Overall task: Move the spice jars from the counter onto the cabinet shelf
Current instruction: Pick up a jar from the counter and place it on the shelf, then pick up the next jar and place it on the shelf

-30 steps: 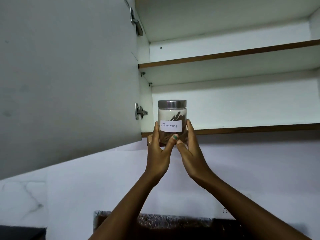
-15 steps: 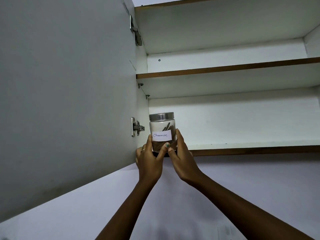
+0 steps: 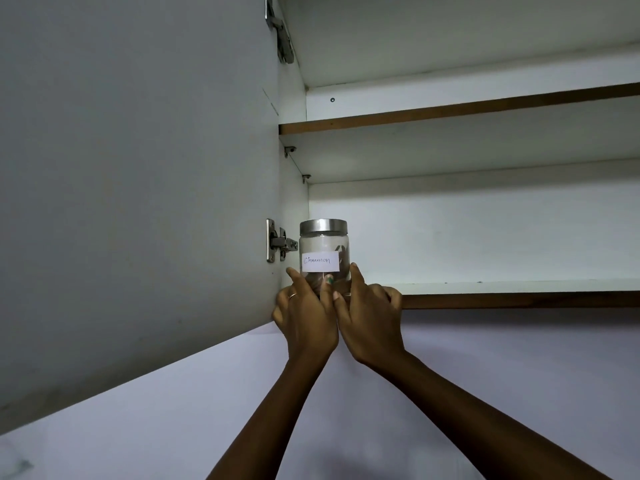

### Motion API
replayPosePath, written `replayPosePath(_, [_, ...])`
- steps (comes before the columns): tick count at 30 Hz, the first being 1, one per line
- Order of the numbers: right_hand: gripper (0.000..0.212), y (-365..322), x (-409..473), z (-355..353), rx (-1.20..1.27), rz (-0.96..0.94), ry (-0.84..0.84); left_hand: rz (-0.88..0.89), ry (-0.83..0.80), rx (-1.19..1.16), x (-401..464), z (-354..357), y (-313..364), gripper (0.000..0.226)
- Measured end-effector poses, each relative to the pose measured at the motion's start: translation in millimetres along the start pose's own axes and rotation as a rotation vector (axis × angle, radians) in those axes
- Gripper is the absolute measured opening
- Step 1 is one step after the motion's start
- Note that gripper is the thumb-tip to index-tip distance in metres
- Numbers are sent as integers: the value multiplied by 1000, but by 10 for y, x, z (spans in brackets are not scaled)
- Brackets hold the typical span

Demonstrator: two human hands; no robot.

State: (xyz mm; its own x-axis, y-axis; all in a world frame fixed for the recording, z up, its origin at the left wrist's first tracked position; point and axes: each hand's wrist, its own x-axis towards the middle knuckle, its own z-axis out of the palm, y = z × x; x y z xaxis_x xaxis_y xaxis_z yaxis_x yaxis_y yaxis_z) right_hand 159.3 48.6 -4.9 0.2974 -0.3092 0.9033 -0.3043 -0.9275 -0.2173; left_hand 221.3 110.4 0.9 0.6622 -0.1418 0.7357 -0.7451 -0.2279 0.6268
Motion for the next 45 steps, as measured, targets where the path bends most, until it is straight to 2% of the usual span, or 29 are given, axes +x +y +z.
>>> replayPosePath(4, [52,-6,10,3,-56,-4,-42,-47,26,35,-9,40,29,62])
replayPosePath(10, [52,47,6,-11,-85,-71,-109,-23,12,109,-58,49,33,64])
replayPosePath(16, [52,112,-18,-8,-120,-137,-126,-60,-31,152,-20,42,64,75])
replayPosePath(22, [53,129,-51,-36,-150,-183,-134,-34,8,140,-76,35,58,66])
replayPosePath(27, [53,193,-178,-144,-172,-281,-140,101,54,171,-199,52,-86,62])
replayPosePath(33, [55,350,-455,-510,-293,-369,-251,341,-55,281,-520,-33,-270,70])
replayPosePath(39, [49,510,-703,-1060,-506,-404,-371,502,-138,111,-1002,-91,-99,64])
replayPosePath(45, [38,689,-1197,-1597,-536,-313,-388,531,-293,-78,-1769,80,45,54])
